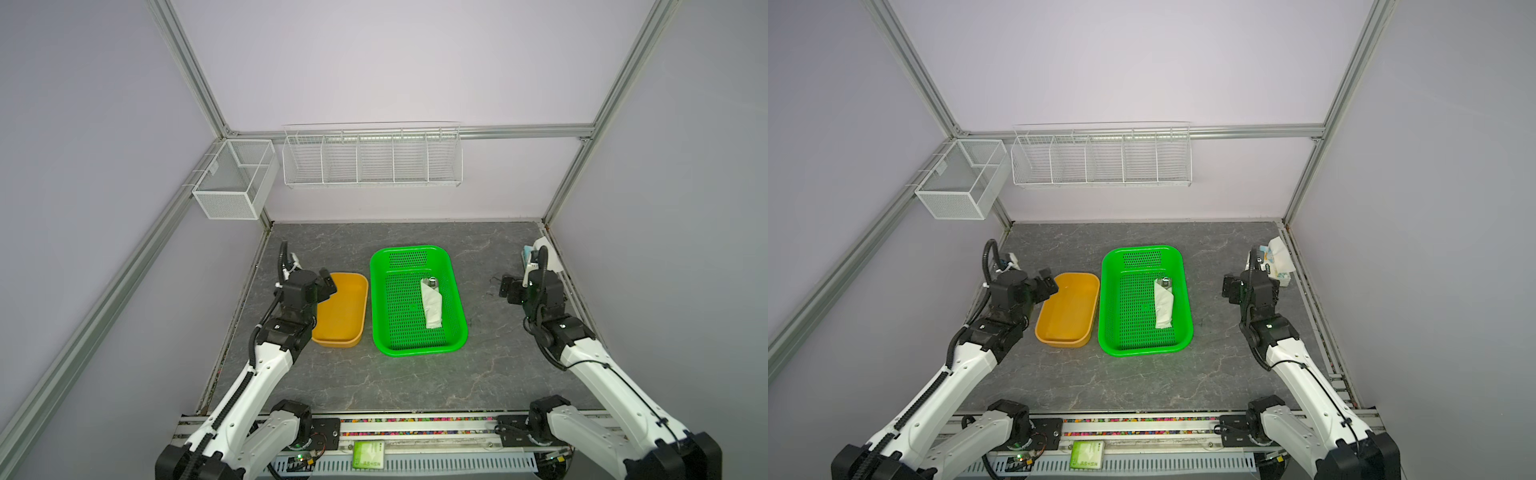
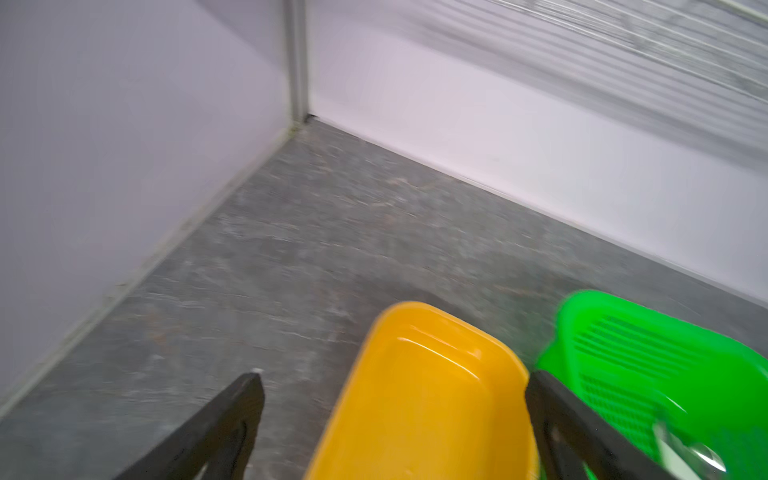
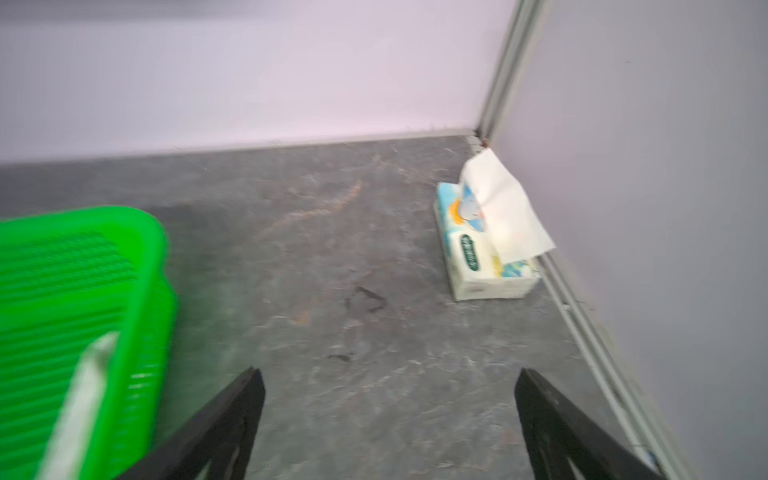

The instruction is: Place the utensils on the paper napkin and roll it up

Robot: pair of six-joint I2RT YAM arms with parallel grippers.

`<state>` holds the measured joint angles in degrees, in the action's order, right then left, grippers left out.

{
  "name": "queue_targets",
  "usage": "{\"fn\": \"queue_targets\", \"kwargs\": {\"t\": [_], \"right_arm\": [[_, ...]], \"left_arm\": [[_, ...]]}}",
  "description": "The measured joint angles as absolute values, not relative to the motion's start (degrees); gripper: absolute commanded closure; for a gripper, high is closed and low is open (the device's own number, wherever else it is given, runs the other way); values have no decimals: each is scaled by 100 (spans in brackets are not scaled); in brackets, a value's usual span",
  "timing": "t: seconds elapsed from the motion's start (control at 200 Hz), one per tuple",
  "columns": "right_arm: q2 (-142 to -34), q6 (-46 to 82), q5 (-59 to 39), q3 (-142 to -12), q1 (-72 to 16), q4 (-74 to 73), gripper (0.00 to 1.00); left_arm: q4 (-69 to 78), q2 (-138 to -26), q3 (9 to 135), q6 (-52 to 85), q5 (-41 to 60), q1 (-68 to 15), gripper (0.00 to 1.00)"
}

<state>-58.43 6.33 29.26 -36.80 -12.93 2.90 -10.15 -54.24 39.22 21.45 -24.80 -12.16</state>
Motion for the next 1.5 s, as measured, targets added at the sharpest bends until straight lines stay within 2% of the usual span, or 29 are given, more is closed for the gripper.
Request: {"fn": "queue_targets", "kwargs": {"t": [0.12,0.195,0.42,0.54,0.85,0.925,0.945,0.98,1.22,1.5], "right_arm": [[-6628,333,2976,-3277,-650,-521,1],[-6869,158,2749,-2976,-541,-1153,1],[-7649,-209,1826,-2460,-539,-2952,2],[-8079,-381,1420,-2364,-539,-3656,1],[-8766,-482,1125,-1356,-528,-5828,0],[-8884,-480,1146,-1376,-530,-5931,0],[-8882,-480,1164,-1393,-530,-5916,9],[-8873,-464,1227,-1457,-528,-5889,11],[-8873,-351,1564,-1892,-495,-5749,11],[-8873,-298,1671,-1909,-454,-5483,11]], "left_arm": [[-235,-5712,3472,1796,-2390,21,1],[294,-6195,3358,1509,-2344,438,1],[1398,-7516,3282,947,-2132,526,1],[2093,-7684,2969,906,-1905,526,0],[3201,-7655,2340,814,-991,532,1],[3688,-7664,2128,808,-663,530,0],[3835,-7679,2060,805,-578,532,0],[4130,-7743,1931,788,-451,532,1],[6018,-8941,1382,790,-163,532,0],[6294,-8973,1472,777,-154,499,1]]}}
